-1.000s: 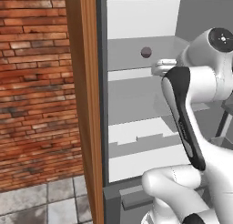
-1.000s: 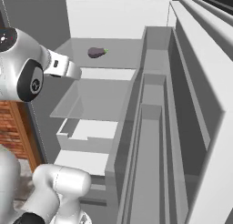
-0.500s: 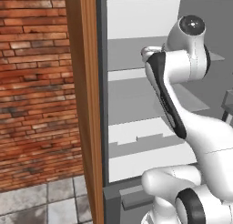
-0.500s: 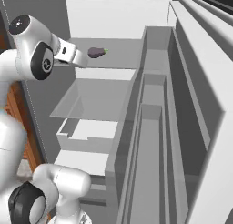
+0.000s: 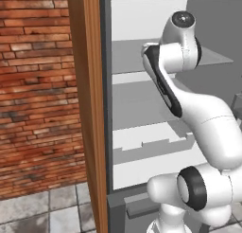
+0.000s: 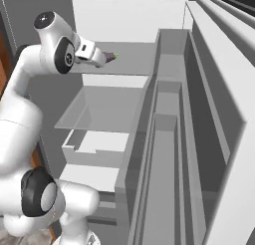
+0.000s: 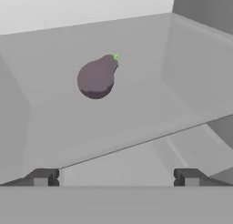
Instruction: Place the cold items (eggplant and lime) from the fridge in one tupperware on the dining counter. Place the warm items (hot dog and kebab skewer) in the stove area in another tupperware.
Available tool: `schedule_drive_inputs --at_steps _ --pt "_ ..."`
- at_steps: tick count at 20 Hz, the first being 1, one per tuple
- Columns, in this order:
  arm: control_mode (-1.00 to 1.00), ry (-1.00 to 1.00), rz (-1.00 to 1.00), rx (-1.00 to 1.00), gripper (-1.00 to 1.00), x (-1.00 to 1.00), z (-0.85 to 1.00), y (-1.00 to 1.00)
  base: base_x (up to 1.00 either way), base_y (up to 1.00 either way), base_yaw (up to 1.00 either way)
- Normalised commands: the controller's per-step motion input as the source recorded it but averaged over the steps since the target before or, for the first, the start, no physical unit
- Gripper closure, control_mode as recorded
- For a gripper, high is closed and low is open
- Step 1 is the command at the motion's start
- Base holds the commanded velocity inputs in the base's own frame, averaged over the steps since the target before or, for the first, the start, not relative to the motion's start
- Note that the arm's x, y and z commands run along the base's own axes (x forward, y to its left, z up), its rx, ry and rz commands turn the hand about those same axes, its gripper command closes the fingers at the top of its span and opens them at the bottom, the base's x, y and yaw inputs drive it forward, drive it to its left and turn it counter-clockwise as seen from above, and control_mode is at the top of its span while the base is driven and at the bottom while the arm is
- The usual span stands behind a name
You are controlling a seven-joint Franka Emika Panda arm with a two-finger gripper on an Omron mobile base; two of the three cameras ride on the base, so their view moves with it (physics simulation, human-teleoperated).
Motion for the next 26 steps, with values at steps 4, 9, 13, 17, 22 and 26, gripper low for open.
schedule_drive_inputs --at_steps 4,9,13,17,22,26 --pt "-1.00 0.09 0.00 0.00 -1.00 0.67 0.00 -0.01 0.00 0.00 0.00" --pt "-1.00 0.07 0.00 0.00 -1.00 0.57 -0.01 0.00 0.00 0.00 0.00" --pt "-1.00 0.06 0.00 0.00 -1.00 0.49 -0.04 0.00 0.00 0.00 0.00" --pt "-1.00 0.03 0.00 0.00 -1.00 0.37 -0.11 0.00 0.00 0.00 0.00" --pt "-1.00 0.02 0.00 0.00 -1.00 0.34 -0.17 0.00 0.00 0.00 0.00" --pt "-1.00 0.02 0.00 0.00 -1.00 0.31 -0.22 0.00 0.00 0.00 0.00"
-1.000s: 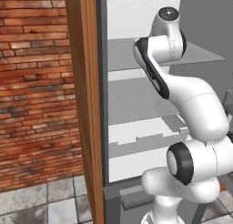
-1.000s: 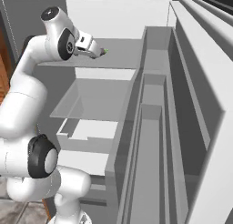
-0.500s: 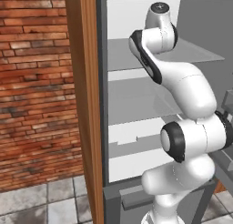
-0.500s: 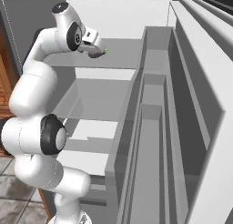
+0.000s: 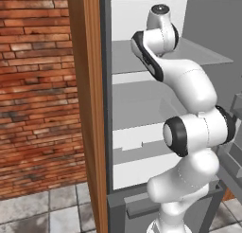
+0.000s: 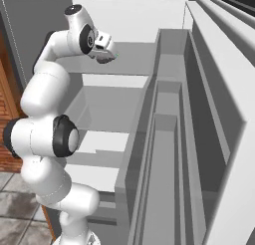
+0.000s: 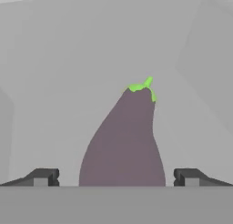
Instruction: Place the cold items (eggplant and lime) from the fridge in one tupperware on the dining counter. Place the warm items (hot dog and kebab skewer) in the stove area in another tupperware.
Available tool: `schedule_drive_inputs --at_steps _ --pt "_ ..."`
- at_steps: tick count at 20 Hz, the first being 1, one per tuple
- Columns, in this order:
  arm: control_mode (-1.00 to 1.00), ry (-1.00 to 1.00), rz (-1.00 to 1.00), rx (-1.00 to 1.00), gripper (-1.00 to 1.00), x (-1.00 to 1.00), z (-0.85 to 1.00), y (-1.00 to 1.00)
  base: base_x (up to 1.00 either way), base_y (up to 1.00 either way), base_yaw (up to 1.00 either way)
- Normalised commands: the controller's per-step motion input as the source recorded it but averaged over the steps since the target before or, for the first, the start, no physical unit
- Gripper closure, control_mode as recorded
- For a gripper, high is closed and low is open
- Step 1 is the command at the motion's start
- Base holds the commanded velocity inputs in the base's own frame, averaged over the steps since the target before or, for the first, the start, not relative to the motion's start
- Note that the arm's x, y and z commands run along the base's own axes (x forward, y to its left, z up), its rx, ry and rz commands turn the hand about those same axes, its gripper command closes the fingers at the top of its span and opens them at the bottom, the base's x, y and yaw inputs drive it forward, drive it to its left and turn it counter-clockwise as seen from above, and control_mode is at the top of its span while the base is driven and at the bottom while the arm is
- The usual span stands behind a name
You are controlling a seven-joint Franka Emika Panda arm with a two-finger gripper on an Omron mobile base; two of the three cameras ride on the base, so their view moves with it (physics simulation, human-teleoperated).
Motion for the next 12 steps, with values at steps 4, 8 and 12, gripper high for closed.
schedule_drive_inputs --at_steps 4,8,12 --pt "-1.00 0.02 0.00 0.00 -1.00 0.30 -0.19 -0.03 0.00 0.00 0.00" --pt "-1.00 0.02 0.00 0.00 -1.00 0.25 -0.17 -0.03 0.00 0.00 0.00" --pt "-1.00 0.04 0.00 0.00 1.00 0.12 -0.26 -0.04 0.00 0.00 0.00"
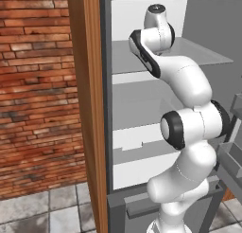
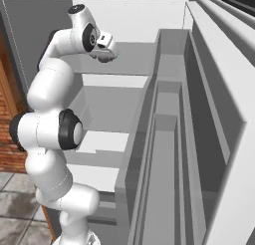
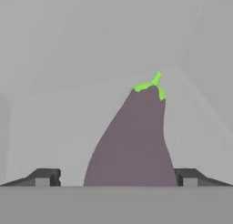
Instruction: Place the cold items (eggplant and lime) from the fridge in one tupperware on the dining counter. Place the warm items (hot dog and kebab skewer) in the stove area in another tupperware.
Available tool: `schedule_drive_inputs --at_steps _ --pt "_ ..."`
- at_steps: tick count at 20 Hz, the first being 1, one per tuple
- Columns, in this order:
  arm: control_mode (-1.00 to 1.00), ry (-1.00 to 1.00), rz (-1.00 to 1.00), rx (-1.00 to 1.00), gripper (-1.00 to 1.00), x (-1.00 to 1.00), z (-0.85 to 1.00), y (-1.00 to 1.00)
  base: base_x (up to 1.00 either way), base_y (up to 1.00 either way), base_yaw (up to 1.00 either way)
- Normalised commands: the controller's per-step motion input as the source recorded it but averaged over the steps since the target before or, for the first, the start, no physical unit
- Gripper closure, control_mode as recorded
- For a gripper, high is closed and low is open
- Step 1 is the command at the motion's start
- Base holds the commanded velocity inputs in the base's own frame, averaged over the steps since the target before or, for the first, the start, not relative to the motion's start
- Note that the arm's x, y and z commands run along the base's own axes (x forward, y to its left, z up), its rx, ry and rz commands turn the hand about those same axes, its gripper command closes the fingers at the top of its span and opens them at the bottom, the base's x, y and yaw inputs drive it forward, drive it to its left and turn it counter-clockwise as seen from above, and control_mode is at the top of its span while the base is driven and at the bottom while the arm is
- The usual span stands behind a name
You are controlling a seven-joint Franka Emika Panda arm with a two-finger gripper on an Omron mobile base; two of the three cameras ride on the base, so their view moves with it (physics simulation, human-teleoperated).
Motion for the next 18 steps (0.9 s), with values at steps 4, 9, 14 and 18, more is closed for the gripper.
schedule_drive_inputs --at_steps 4,9,14,18 --pt "-1.00 0.08 0.00 -0.01 1.00 0.01 -0.34 -0.05 0.00 0.00 0.00" --pt "-1.00 -0.03 0.00 0.00 1.00 -0.02 -0.25 -0.04 0.00 0.00 0.00" --pt "-1.00 -0.31 0.01 0.00 1.00 -0.47 -0.19 -0.06 0.00 0.00 0.00" --pt "-1.00 -0.31 0.05 0.00 1.00 -0.65 -0.17 -0.01 0.00 0.00 0.00"
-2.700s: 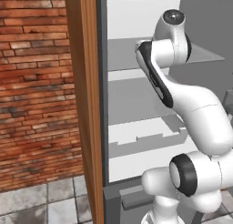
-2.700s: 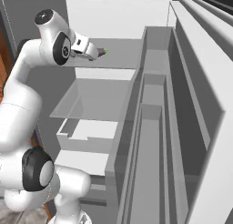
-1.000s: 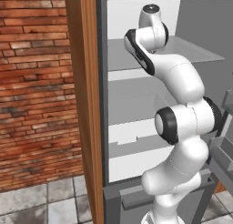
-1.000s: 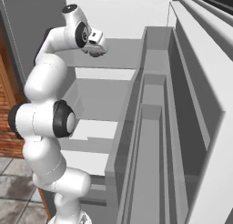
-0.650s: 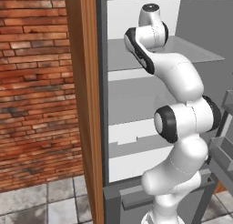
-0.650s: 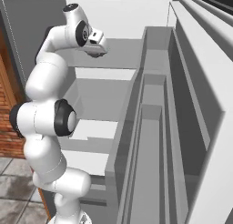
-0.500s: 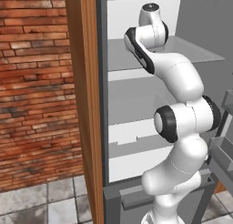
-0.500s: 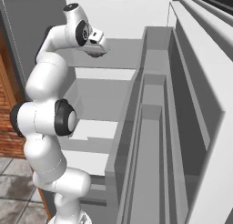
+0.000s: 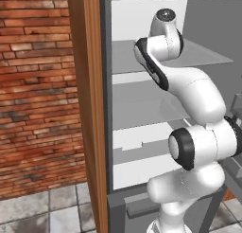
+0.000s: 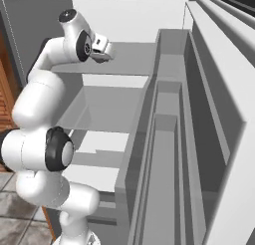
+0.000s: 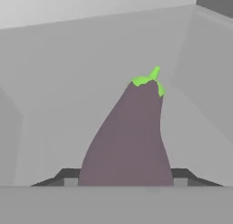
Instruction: Place the cold items (eggplant and lime) from the fridge in one tupperware on the dining counter. Place the warm items (hot dog and kebab skewer) in the stove area in another tupperware.
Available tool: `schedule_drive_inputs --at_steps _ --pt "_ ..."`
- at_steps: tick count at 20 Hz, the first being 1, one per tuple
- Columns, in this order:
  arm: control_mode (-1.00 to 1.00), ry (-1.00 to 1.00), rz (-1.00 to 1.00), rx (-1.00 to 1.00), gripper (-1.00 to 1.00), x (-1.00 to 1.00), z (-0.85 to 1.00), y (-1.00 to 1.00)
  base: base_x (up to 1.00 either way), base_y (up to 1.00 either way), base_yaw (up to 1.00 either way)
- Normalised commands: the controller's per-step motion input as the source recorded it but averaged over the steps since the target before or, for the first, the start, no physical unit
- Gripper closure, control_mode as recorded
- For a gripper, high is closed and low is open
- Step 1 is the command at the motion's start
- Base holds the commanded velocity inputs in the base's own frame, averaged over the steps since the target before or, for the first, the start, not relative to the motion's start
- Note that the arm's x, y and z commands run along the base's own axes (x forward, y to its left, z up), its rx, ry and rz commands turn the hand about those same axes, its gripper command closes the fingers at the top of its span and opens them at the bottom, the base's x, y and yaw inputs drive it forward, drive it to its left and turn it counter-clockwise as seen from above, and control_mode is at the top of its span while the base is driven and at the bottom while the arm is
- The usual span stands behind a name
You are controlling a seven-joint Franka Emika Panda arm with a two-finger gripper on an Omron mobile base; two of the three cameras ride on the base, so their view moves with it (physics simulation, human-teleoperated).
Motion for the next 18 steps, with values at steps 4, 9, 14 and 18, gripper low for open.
schedule_drive_inputs --at_steps 4,9,14,18 --pt "-1.00 -0.28 0.06 0.00 1.00 -0.81 -0.06 0.00 0.00 0.00 0.00" --pt "-1.00 -0.24 0.04 0.00 1.00 -1.00 0.14 -0.06 0.00 0.00 0.00" --pt "-1.00 -0.02 0.08 0.00 1.00 -0.95 0.30 0.00 0.00 0.00 0.00" --pt "-1.00 0.00 0.03 0.00 1.00 -0.84 0.22 0.02 0.00 0.00 0.00"
